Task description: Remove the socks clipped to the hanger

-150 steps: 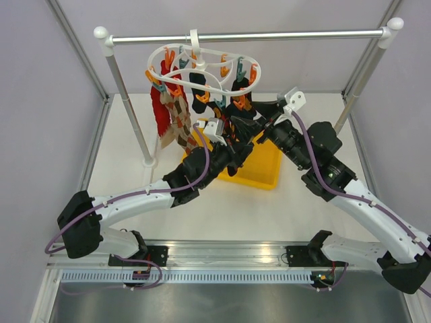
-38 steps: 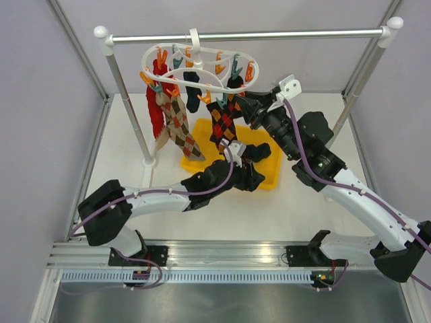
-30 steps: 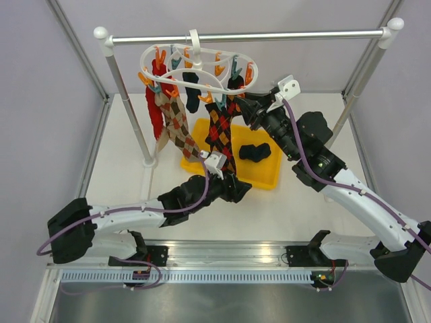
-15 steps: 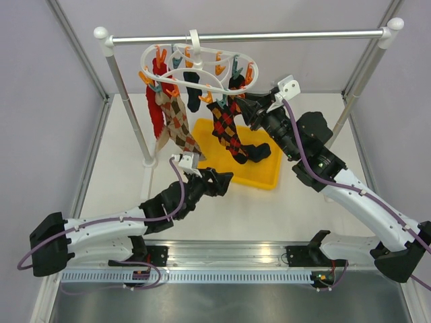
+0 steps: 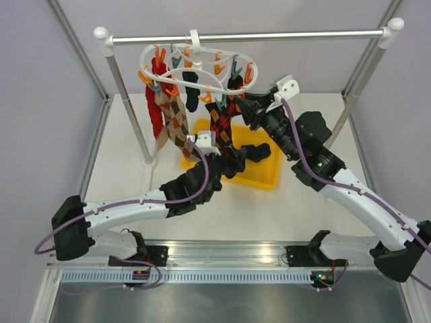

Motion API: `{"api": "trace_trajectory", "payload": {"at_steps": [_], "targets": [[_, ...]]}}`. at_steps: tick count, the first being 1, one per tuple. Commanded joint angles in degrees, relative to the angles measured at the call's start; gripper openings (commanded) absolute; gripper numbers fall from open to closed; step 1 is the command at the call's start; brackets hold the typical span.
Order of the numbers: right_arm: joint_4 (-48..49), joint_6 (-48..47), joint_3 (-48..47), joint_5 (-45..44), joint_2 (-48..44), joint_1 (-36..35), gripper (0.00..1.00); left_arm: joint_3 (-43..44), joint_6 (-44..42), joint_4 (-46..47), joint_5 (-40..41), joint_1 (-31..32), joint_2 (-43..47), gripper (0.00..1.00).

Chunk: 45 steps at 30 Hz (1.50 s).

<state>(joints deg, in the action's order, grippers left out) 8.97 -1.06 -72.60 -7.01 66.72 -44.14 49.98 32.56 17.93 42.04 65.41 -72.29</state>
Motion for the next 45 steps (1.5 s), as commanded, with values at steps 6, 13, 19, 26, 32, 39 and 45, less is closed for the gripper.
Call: {"api": "trace_trajectory", "payload": {"at_steps": [6,13,19,26,32,39,45], "targets": [[-0.53,0.71,-2.46,-0.64,0.43,-0.33,0.04,12.25,2.25,-14.68,10.60,0.51,-7.69,0.81],[-0.62,1.06,-2.72,-0.20,0.52,-0.24,0.04,14.97,2.86,-17.58,12.89,0.51,-11.03,0.79],[-0.80,1.06,-3.08,0.06,0.61,-0.33,0.04,16.90,2.25,-18.97,13.42,0.34,-12.69,0.80],[-1.24,1.06,-3.25,0.24,0.26,-0.25,0.04,19.54,2.42,-21.62,14.38,0.07,-14.71,0.83],[-1.59,1.06,-3.43,0.24,0.08,-0.25,0.05,19.81,4.18,-23.47,14.38,-1.07,-15.95,0.78],[-2.03,1.06,-3.78,0.41,-0.01,-0.33,0.04,19.46,4.01,-23.29,13.51,-1.77,-17.44,0.49],[-2.20,1.06,-3.43,-0.11,-0.45,-0.33,0.05,19.11,2.87,-23.12,12.80,-1.77,-17.18,0.21]]}}
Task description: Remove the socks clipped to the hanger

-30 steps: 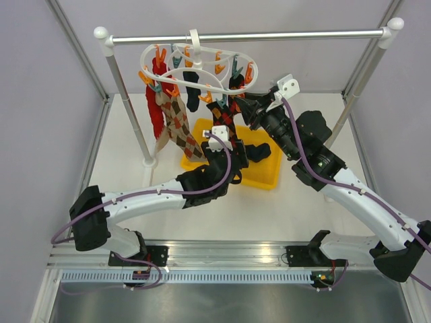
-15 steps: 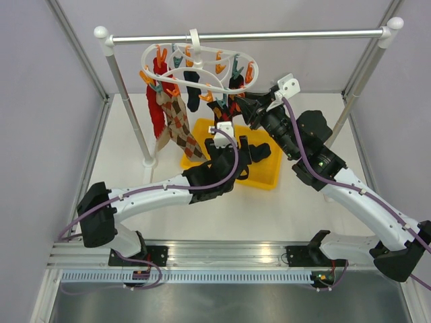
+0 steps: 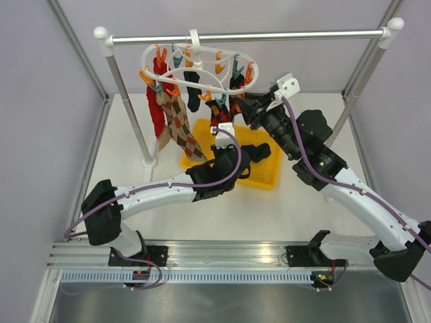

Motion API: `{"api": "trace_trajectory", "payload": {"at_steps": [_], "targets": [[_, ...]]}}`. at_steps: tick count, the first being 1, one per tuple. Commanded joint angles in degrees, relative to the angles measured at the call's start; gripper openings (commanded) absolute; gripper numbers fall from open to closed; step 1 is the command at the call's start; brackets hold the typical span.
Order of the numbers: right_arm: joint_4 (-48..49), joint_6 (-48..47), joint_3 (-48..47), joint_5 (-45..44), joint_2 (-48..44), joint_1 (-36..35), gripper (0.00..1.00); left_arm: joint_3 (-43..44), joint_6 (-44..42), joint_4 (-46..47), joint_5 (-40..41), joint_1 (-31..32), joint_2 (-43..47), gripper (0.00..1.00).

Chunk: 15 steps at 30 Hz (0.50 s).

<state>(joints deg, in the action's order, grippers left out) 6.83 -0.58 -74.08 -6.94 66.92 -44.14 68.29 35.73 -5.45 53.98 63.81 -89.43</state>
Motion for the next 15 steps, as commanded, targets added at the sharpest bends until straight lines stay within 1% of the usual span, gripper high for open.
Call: {"api": "trace_trajectory", "payload": {"at_steps": [1,2,4,5,8,11,12,14,15], "targets": [[-0.06,0.58,-1.85,-0.09,-0.65,-0.33,0.05,0.62,-0.39,0.35,0.43,-0.18,0.39,0.18],[-0.06,0.58,-1.77,-0.18,-0.65,-0.33,0.05,0.27,-0.65,0.36,0.08,-0.18,0.57,0.14],[-0.24,0.58,-1.68,-0.27,-0.82,-0.33,0.05,-0.61,-1.01,0.53,-0.80,-0.09,1.10,0.09],[-0.24,0.58,-1.50,-0.35,-1.00,-0.33,0.05,-1.14,-1.27,0.53,-0.98,-0.09,1.79,0.03],[-0.41,0.58,-0.98,-0.53,-1.61,-0.33,0.11,-2.81,-2.23,0.88,-1.77,-0.09,2.50,0.02],[-0.41,2.42,0.16,-0.97,-2.75,-0.33,0.25,-3.60,-3.03,0.88,-2.21,0.00,2.94,0.02],[-0.41,2.77,0.60,-0.97,-3.45,-0.33,0.33,-3.69,-3.20,0.88,-2.30,0.00,2.86,0.02],[-0.41,3.22,1.83,-1.58,-4.59,-0.33,0.38,-3.78,-3.64,0.88,-2.21,0.00,2.94,0.02],[-0.41,3.74,2.19,-1.85,-5.04,-0.33,0.44,-3.61,-3.91,0.80,-2.21,0.00,2.77,0.02]]}}
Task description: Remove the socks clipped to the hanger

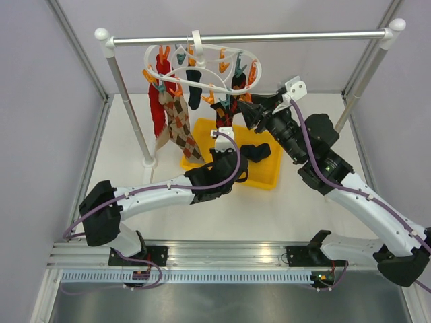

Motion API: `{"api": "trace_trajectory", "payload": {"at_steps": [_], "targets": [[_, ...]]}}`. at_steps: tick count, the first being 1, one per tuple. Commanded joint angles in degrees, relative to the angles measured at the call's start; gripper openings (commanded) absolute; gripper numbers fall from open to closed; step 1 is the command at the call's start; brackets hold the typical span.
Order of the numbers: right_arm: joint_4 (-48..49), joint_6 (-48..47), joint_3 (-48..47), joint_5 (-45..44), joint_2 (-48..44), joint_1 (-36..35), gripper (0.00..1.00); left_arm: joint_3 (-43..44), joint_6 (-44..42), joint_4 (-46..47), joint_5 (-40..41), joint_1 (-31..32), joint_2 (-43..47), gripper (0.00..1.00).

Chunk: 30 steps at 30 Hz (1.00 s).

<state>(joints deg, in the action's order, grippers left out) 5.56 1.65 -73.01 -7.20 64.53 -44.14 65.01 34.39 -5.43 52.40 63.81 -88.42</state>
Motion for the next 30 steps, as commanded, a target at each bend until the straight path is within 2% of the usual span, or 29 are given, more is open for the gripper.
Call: {"api": "trace_trajectory", "payload": {"at_steps": [1,2,5,7,12,16,25,30], "targets": [[0.85,1.69,1.55,-1.59,-3.18,-0.33,0.47,-0.33,-2.75,0.77,-0.63,0.00,1.76,0.02],[0.85,1.95,2.43,-1.59,-4.14,-0.33,0.50,-0.06,-3.10,0.77,-0.63,0.00,1.85,0.02],[0.85,2.83,4.01,-1.32,-6.08,-0.33,0.67,0.38,-3.71,0.77,-0.46,0.09,1.68,0.02],[0.85,3.27,4.98,-0.02,-7.57,-0.24,0.68,1.08,-4.15,0.69,-0.37,0.09,1.33,0.02],[1.90,4.06,5.78,7.09,-9.16,-0.33,0.63,2.13,-4.60,0.34,-0.28,0.09,0.45,0.02],[2.09,4.24,4.46,11.07,-6.97,-0.51,0.62,2.84,-4.60,-0.11,-0.19,0.17,-0.35,0.02],[0.68,0.99,-2.30,7.55,1.38,-2.44,0.60,3.80,-5.04,-0.46,-0.11,0.09,-0.96,0.02],[0.41,-1.12,-4.50,2.64,4.46,-3.41,0.61,4.24,-5.30,-0.46,-0.28,0.35,-1.05,0.02]]}}
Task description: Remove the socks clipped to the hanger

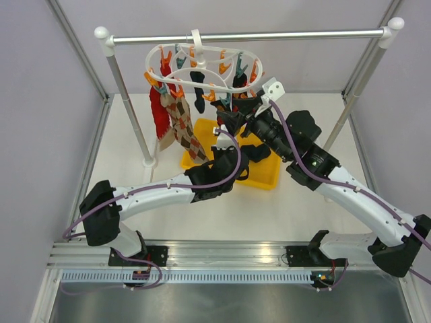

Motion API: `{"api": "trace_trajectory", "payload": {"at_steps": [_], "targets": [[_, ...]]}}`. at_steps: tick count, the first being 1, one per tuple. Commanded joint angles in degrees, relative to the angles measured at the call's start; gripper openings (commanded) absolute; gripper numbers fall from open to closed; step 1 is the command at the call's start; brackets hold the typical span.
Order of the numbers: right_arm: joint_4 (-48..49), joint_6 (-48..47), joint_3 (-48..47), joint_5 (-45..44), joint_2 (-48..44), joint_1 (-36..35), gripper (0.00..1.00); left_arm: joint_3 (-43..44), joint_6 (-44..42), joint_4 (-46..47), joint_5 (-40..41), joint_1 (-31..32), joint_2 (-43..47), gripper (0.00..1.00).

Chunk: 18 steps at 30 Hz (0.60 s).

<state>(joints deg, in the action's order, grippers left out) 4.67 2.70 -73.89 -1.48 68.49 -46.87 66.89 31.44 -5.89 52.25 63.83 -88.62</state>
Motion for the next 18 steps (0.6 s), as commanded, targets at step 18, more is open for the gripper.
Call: {"api": "trace_trajectory", "payload": {"at_steps": [18], "targets": [[6.14,-6.13,-4.77,-7.84,3.85,-1.20,0.65,2.36,-2.61,-0.09,-0.22,1.12,-0.50,0.02]]}}
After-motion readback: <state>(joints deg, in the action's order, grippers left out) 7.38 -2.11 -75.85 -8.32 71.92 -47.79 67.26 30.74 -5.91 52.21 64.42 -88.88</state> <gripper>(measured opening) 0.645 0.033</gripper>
